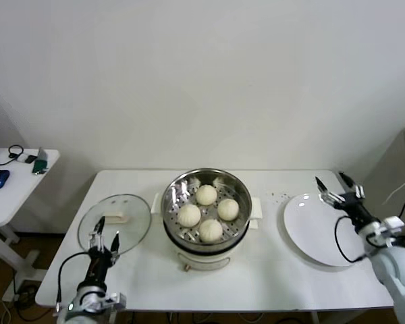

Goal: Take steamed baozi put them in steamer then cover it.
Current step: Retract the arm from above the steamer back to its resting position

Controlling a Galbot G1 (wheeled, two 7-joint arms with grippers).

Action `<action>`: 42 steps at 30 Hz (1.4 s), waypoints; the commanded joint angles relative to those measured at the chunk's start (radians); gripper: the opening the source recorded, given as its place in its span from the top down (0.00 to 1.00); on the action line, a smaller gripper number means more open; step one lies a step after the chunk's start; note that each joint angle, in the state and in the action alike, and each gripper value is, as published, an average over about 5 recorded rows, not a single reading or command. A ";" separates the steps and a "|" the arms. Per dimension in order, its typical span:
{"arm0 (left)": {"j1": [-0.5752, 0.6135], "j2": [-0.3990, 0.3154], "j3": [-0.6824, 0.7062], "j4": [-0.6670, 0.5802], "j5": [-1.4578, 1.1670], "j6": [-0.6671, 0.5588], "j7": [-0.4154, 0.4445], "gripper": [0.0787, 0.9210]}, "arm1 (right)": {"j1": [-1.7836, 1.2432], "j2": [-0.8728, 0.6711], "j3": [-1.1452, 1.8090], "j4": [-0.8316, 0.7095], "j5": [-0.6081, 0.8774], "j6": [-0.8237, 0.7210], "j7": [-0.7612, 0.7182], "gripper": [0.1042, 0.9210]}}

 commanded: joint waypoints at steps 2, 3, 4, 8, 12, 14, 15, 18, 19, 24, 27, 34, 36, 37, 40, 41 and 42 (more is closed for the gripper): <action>-0.228 0.048 0.012 0.264 0.176 -0.042 0.060 0.12 | -0.248 0.132 0.160 0.035 -0.120 -0.007 -0.009 0.12; -0.247 0.046 0.013 0.291 0.182 -0.049 0.051 0.12 | -0.255 0.137 0.164 0.036 -0.131 -0.008 -0.009 0.12; -0.266 0.044 0.013 0.317 0.189 -0.054 0.042 0.12 | -0.260 0.141 0.167 0.038 -0.140 -0.009 -0.010 0.12; -0.324 0.040 0.018 0.409 0.209 -0.067 0.018 0.12 | -0.273 0.159 0.176 0.043 -0.155 -0.013 -0.016 0.12; -0.371 0.037 0.015 0.494 0.244 -0.082 -0.001 0.12 | -0.273 0.165 0.179 0.044 -0.162 -0.014 -0.021 0.12; -0.391 0.035 0.011 0.529 0.252 -0.086 -0.009 0.12 | -0.270 0.166 0.179 0.045 -0.162 -0.014 -0.022 0.12; -0.400 0.035 0.009 0.544 0.254 -0.087 -0.010 0.12 | -0.267 0.166 0.178 0.045 -0.162 -0.015 -0.022 0.12; -0.424 0.035 0.006 0.584 0.258 -0.089 -0.009 0.12 | -0.260 0.167 0.175 0.043 -0.163 -0.017 -0.022 0.12; -0.430 0.035 0.006 0.595 0.259 -0.089 -0.009 0.12 | -0.257 0.168 0.174 0.043 -0.164 -0.017 -0.021 0.12; -0.469 0.034 0.006 0.638 0.261 -0.093 -0.016 0.12 | -0.253 0.167 0.167 0.039 -0.176 -0.016 -0.022 0.12; -0.492 0.033 0.007 0.656 0.258 -0.096 -0.029 0.12 | -0.252 0.170 0.166 0.035 -0.184 -0.014 -0.024 0.12; -0.519 0.034 0.015 0.669 0.237 -0.104 -0.045 0.12 | -0.253 0.177 0.167 0.030 -0.204 -0.011 -0.028 0.12; -0.524 0.035 0.019 0.671 0.234 -0.107 -0.049 0.12 | -0.251 0.179 0.166 0.030 -0.213 -0.011 -0.029 0.12; -0.526 0.035 0.021 0.672 0.232 -0.108 -0.050 0.12 | -0.250 0.180 0.166 0.029 -0.217 -0.010 -0.029 0.12; -0.533 0.035 0.026 0.684 0.231 -0.111 -0.051 0.12 | -0.249 0.184 0.164 0.027 -0.231 -0.009 -0.033 0.12; -0.535 0.034 0.027 0.688 0.231 -0.112 -0.052 0.12 | -0.248 0.186 0.164 0.027 -0.236 -0.008 -0.034 0.12; -0.537 0.032 0.027 0.692 0.231 -0.113 -0.053 0.12 | -0.248 0.189 0.164 0.027 -0.240 -0.008 -0.035 0.12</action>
